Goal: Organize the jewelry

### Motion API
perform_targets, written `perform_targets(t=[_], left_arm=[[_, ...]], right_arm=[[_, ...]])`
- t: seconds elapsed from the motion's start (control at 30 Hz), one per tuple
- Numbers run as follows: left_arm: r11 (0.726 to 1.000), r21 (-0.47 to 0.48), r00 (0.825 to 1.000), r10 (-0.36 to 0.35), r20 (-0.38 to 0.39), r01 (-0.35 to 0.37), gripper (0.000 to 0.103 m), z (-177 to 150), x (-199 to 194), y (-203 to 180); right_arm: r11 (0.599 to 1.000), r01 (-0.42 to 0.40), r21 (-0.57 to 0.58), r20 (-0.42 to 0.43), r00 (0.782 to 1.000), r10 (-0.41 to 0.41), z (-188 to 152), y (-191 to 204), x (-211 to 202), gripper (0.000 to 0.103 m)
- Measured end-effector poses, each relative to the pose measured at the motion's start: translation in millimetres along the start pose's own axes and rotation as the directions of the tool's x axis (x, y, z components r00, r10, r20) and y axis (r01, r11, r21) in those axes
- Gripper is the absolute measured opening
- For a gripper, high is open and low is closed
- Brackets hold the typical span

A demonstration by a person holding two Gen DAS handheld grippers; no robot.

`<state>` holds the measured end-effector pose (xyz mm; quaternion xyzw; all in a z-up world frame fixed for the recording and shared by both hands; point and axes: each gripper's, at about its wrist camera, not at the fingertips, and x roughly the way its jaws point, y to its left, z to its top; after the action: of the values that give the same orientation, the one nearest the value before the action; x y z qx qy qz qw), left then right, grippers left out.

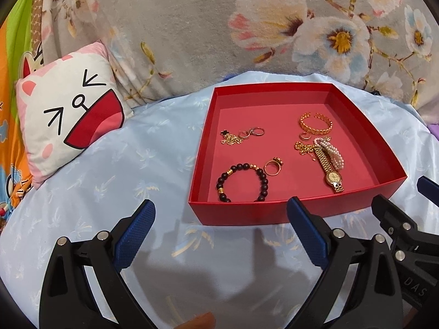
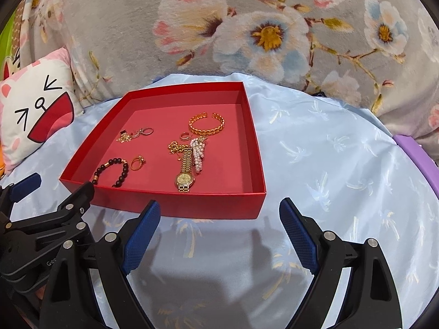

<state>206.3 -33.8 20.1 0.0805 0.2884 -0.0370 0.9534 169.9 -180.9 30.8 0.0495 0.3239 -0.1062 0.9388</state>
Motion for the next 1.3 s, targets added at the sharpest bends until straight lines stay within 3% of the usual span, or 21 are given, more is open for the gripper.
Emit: perform_targets(t=[1.3], left_arm=[[1.000,-0.006,1.000,0.025,0.017,-0.025,0.092,-0.2,-3.4,1.7]], right_arm=[[0.998,0.042,-0.037,0.005,0.999,-0.042,0.8,6.9,-1.8,0.086]])
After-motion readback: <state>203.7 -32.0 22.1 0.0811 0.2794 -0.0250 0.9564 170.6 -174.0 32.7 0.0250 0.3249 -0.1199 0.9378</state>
